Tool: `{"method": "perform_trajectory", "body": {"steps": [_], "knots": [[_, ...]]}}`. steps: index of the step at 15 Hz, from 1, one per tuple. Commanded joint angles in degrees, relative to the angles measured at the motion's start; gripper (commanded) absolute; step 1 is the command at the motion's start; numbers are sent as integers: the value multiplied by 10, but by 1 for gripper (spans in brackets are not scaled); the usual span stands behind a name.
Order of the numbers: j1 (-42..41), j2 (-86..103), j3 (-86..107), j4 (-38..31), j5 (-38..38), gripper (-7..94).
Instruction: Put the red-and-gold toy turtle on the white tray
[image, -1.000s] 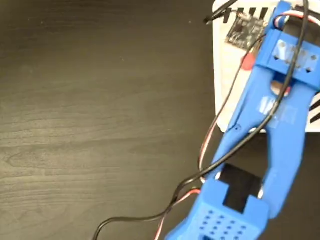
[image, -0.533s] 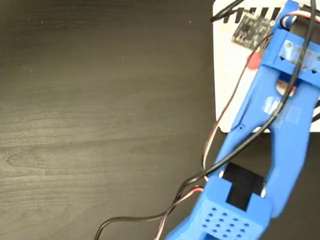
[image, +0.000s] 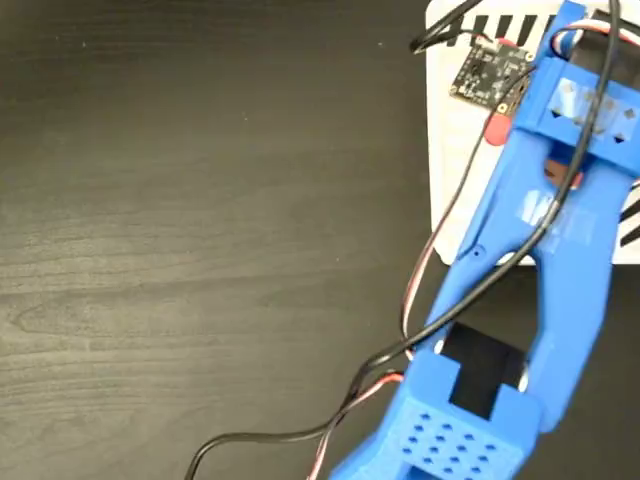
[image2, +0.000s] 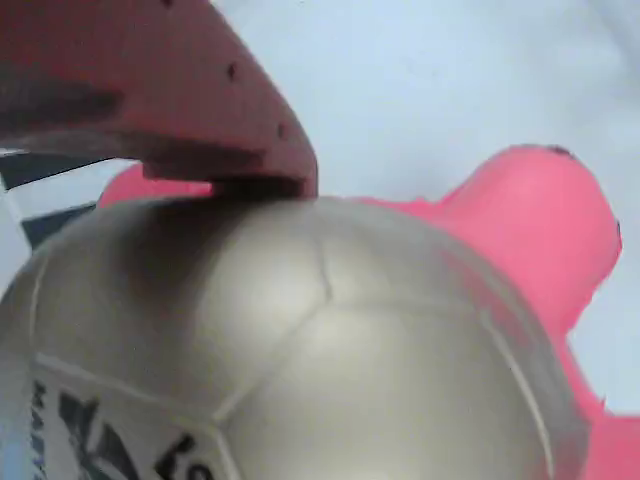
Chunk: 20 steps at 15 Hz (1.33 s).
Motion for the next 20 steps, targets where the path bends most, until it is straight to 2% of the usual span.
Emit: {"method": "perform_trajectory", "body": {"steps": [1,6,8,9,13,15,16,20], "knots": [[0,43,1,10,-14,67],[0,50,12,10,-16,64],[0,55,12,8,-7,14],[-1,59,11,8,-5,0],[-3,79,18,6,-8,0],[-14,124,21,-24,-3,0],[-27,164,25,-48,2,0],[-153,388,223,-255,37,0]]}}
